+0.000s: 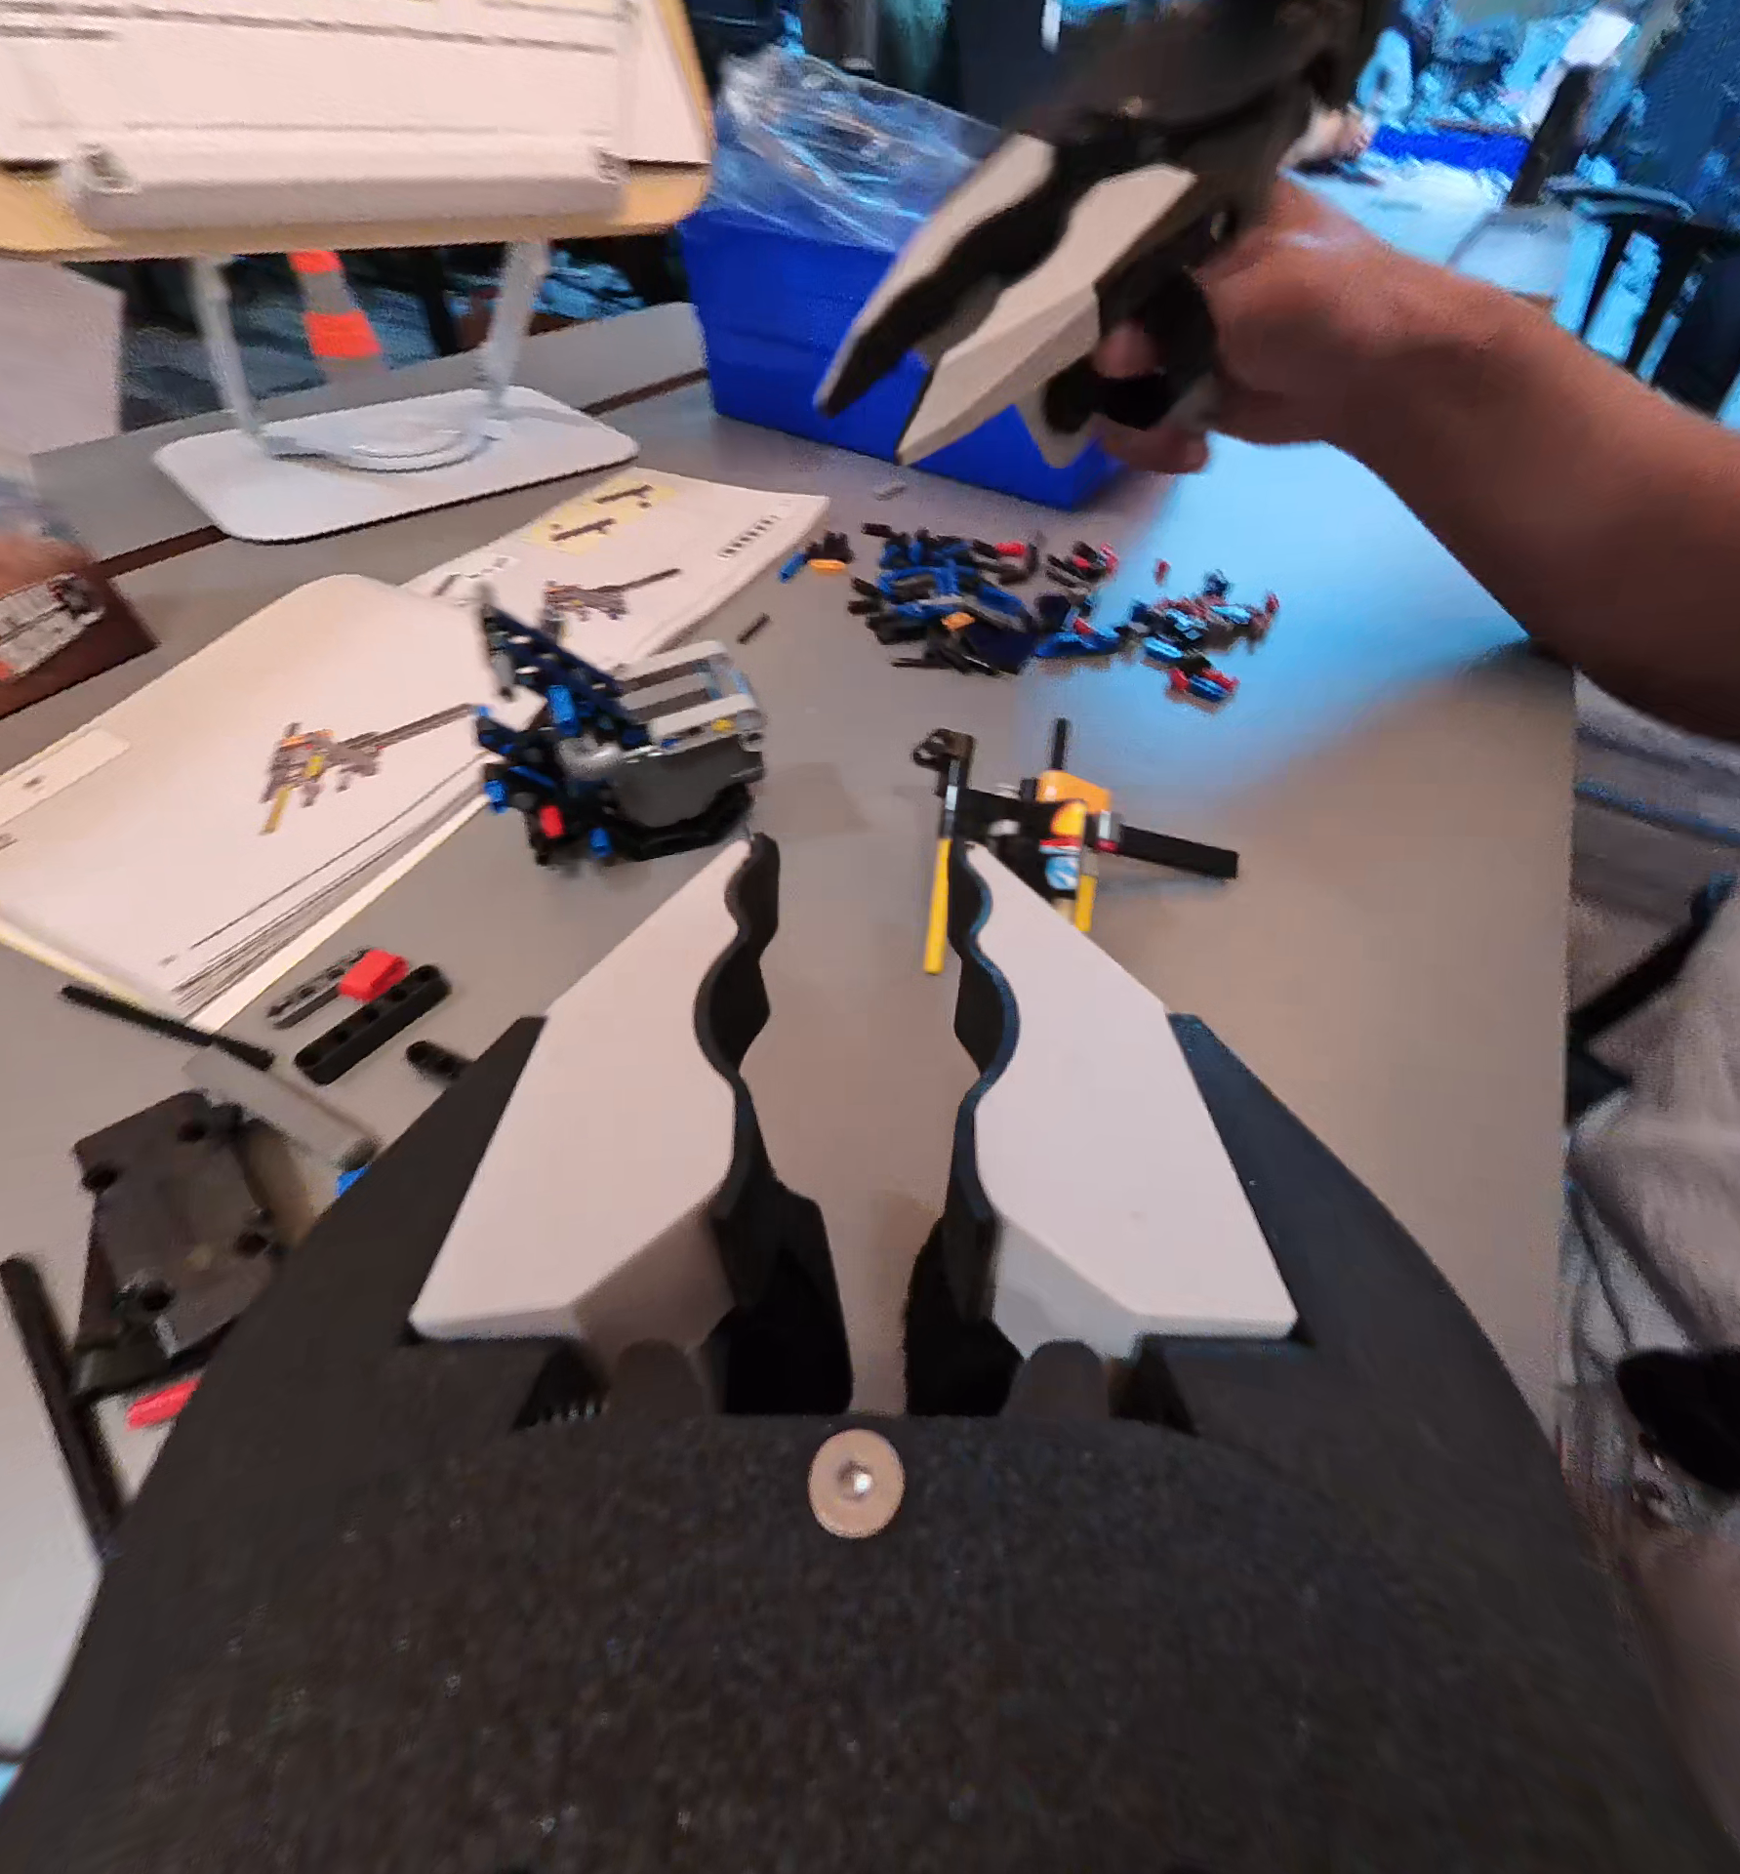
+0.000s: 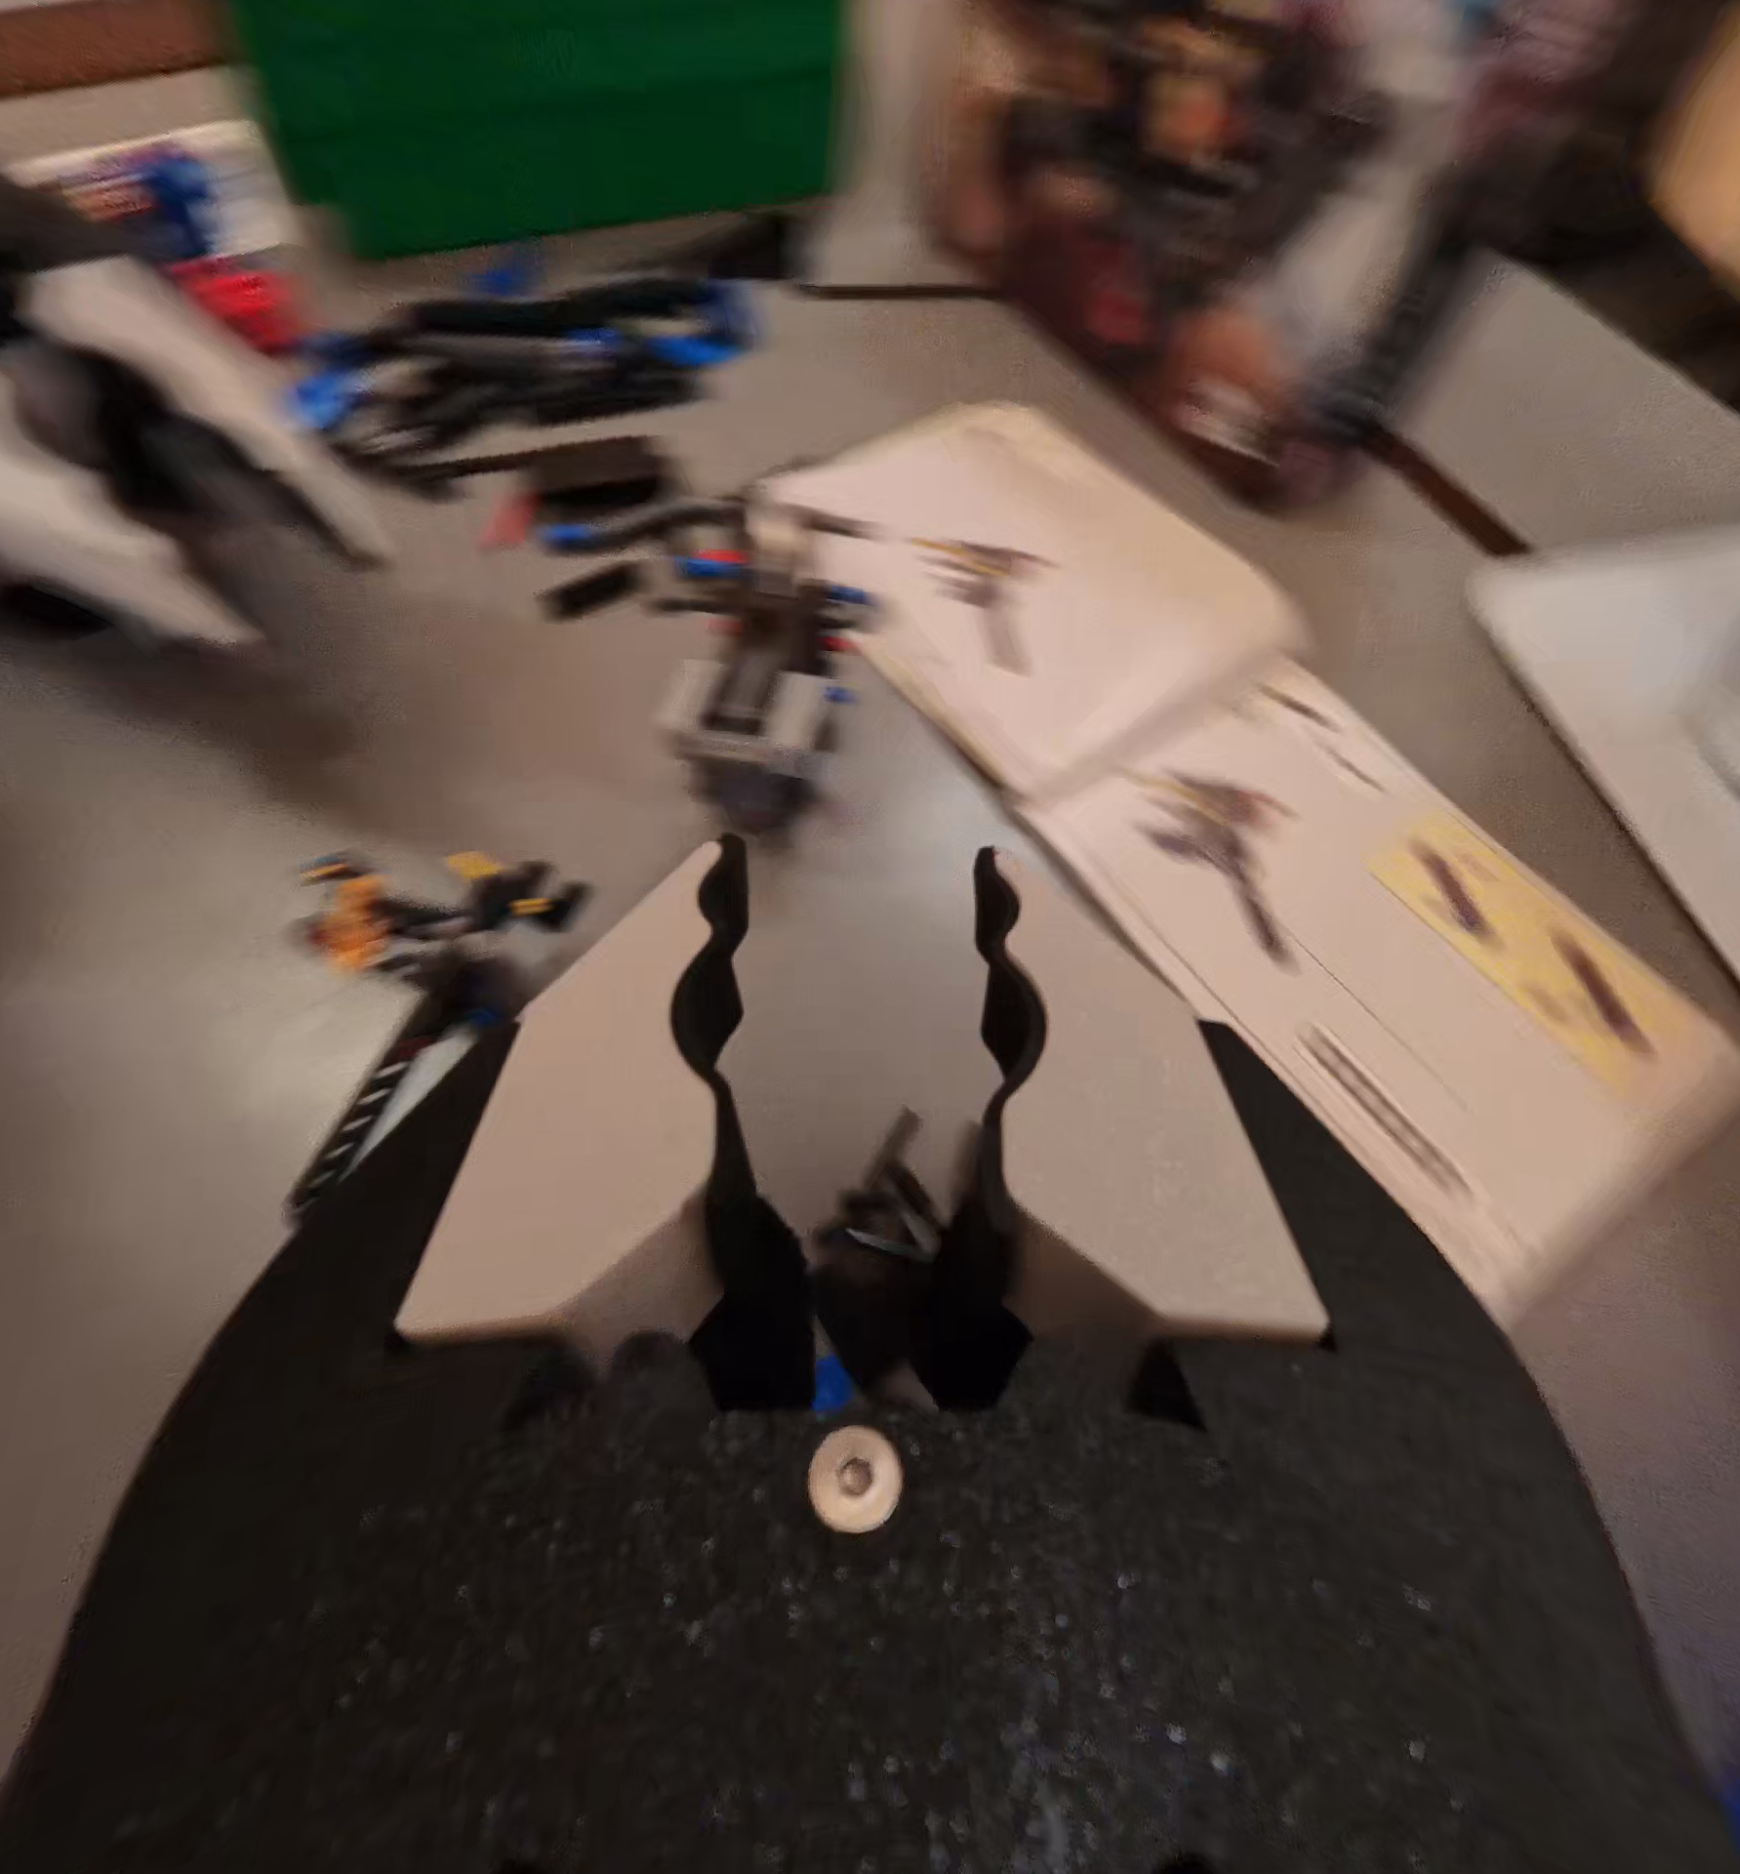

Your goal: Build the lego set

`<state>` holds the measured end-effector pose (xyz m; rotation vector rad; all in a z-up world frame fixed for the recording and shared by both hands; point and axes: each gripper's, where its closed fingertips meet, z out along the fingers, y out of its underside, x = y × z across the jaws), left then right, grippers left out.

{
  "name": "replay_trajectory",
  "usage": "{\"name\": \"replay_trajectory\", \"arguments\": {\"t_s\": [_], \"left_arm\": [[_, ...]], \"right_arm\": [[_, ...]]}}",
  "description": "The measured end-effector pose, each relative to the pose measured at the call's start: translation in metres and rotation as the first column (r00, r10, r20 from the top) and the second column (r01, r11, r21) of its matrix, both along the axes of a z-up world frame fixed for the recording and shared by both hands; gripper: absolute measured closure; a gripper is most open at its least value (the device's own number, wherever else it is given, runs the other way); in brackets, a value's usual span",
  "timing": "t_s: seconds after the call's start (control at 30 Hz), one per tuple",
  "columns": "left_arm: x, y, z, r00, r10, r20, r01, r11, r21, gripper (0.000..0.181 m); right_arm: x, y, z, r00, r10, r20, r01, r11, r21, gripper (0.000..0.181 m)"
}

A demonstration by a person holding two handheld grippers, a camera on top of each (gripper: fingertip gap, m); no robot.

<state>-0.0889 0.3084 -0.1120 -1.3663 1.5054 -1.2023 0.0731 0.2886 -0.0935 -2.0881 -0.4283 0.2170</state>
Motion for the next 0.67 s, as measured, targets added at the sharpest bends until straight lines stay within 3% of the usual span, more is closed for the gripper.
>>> {"name": "replay_trajectory", "arguments": {"t_s": [0.07,0.13,0.2,0.33,0.5,0.6,0.67], "left_arm": [[0.002,0.015,0.0,0.996,0.084,-0.004,-0.084,0.996,-0.023,0.15],[0.004,0.023,-0.005,0.991,0.127,-0.035,-0.128,0.991,-0.036,0.15],[0.007,0.028,-0.011,0.984,0.158,-0.076,-0.162,0.986,-0.038,0.15],[0.011,0.03,-0.022,0.972,0.19,-0.135,-0.189,0.982,0.023,0.149],[0.005,0.034,-0.011,0.973,0.22,-0.067,-0.219,0.976,0.015,0.147],[-0.019,0.042,-0.012,0.958,0.264,-0.115,-0.265,0.964,0.007,0.149],[-0.047,0.067,-0.013,0.912,0.368,-0.18,-0.358,0.93,0.087,0.15]], "right_arm": [[0.036,-0.011,-0.002,0.968,-0.241,-0.077,0.239,0.97,-0.034,0.137],[0.036,-0.021,0.005,0.934,-0.304,-0.186,0.309,0.951,0.002,0.134],[0.048,-0.027,0.0,0.901,-0.409,-0.144,0.419,0.907,0.043,0.137],[0.054,-0.027,-0.011,0.888,-0.459,-0.028,0.46,0.883,0.091,0.139],[0.056,-0.027,0.01,0.878,-0.472,-0.084,0.475,0.833,0.282,0.152],[0.057,-0.028,0.009,0.88,-0.468,-0.081,0.471,0.837,0.279,0.15],[0.056,-0.028,0.01,0.882,-0.457,-0.119,0.471,0.839,0.272,0.15]]}}
